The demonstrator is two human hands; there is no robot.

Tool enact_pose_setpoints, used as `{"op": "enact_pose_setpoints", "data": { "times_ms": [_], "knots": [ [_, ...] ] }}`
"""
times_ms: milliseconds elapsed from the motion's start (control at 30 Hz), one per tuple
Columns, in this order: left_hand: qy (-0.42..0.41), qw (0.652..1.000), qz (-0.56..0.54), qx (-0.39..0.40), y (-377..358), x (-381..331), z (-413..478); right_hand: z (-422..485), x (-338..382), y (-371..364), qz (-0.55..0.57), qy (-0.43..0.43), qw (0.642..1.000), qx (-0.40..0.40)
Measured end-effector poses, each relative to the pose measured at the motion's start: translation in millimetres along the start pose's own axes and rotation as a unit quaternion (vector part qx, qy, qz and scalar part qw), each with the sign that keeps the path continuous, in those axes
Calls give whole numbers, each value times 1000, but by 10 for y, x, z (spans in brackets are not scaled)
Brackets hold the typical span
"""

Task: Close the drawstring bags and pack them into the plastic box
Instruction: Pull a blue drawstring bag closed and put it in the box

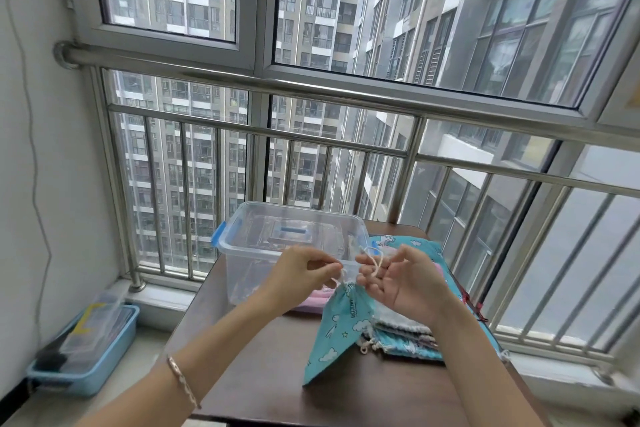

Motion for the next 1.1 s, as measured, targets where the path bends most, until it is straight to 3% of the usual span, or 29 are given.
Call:
{"op": "enact_pose_setpoints", "data": {
  "times_ms": [67,200,500,667,800,933,1100],
  "knots": [
    [31,997,-75,-19,-27,50,-24,-24,33,5,5,32,999,12],
    [67,981,-175,-47,-69,81,-61,16,92,76,-61,101,991,-57],
    [42,982,-184,-31,-135,105,-52,-8,251,169,-195,233,931,-201],
    [-17,991,-115,-72,-20,96,-8,-14,209,141,-305,196,902,-233],
    [-93,994,-25,-54,-63,-72,43,19,152,-62,-448,170,851,-215],
    [-101,993,-38,-39,-122,-131,128,72,68,-120,-462,108,864,-169],
    [-102,994,27,-4,-225,-93,128,22,90,-95,-417,147,881,-168]
  ]
}}
Point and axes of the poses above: each hand's wrist, its own z-axis towards the middle knuckle, its own y-axis out of the back of the hand, x = y × z, the point moved 7 cm from there along z, towards the middle knuckle, and after that the axes turned 10 degrees about -y, right-handed, at the moved point
